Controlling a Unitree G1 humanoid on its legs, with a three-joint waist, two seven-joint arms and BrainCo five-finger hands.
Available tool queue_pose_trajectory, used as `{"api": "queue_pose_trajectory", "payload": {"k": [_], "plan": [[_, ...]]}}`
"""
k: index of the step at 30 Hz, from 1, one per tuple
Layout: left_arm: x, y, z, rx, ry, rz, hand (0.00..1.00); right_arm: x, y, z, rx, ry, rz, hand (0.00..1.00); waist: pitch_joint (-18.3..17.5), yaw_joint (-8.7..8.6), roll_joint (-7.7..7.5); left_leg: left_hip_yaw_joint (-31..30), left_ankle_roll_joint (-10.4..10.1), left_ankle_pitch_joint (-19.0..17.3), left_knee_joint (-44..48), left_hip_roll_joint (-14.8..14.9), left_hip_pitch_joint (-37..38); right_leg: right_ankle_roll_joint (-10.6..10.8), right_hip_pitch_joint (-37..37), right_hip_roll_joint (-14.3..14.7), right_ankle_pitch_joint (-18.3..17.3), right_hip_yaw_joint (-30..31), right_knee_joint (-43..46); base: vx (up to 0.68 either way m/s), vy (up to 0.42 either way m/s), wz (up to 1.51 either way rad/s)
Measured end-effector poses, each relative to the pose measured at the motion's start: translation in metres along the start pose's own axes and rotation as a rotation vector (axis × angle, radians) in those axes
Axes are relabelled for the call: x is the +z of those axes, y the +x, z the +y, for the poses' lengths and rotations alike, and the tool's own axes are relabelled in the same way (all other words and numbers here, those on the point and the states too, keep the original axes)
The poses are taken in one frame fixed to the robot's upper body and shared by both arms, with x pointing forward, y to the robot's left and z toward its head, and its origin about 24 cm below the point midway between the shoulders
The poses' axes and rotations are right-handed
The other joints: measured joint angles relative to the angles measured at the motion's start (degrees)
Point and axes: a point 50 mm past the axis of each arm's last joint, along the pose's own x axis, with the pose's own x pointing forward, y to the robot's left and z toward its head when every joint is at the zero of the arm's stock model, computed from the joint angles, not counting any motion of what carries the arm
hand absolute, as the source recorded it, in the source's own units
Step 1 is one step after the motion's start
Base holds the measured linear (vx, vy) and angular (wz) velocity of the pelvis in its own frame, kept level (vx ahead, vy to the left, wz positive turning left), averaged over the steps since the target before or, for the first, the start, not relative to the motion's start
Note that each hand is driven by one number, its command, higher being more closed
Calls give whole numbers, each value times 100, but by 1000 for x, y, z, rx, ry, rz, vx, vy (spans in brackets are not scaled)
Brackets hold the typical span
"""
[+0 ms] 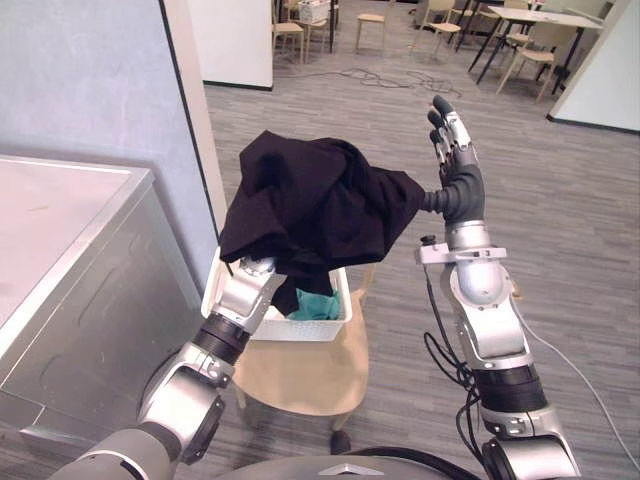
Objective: Pick up the laundry basket with both hands and put the clothes into the washing machine.
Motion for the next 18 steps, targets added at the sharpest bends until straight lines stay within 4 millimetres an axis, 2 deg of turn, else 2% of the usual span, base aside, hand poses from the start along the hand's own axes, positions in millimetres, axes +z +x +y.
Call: {"api": "queue_pose_trajectory", "payload": {"k": [5,7,9,10,14,18], "plan": [[13,-1,17,47,-14,-57,100,-3,-20,-39,-126,-92,43,0,6,-86,38,36,-14,-69,6,-7,62,9,-3,12,-8,99,-29,-18,11,-10],[19,-5,29,81,-25,-91,100,-7,-38,-60,-201,-144,95,0,8,-136,70,41,-27,-124,25,-7,101,-15,0,17,-61,130,-37,-25,12,-9],[25,-11,42,118,-36,-124,100,-10,-53,-73,-265,-171,140,0,30,-212,125,53,-30,-144,47,-5,104,-14,-3,18,-61,156,-38,-1,7,-6],[27,-13,47,129,-39,-137,100,-12,-58,-76,-283,-188,158,0,40,-235,147,53,-31,-149,53,-4,105,-14,-6,22,-61,169,-38,8,2,-14],[31,-33,83,231,-38,-175,100,-30,-100,-92,-376,-241,340,0,108,-251,266,26,-43,-214,106,69,209,23,61,115,10,290,-4,26,-20,-19],[38,-54,111,279,-33,-208,100,-53,-126,-107,-440,-287,514,0,167,-225,305,22,-67,-405,450,250,197,-21,150,229,6,353,-33,-53,-23,-11]]}}
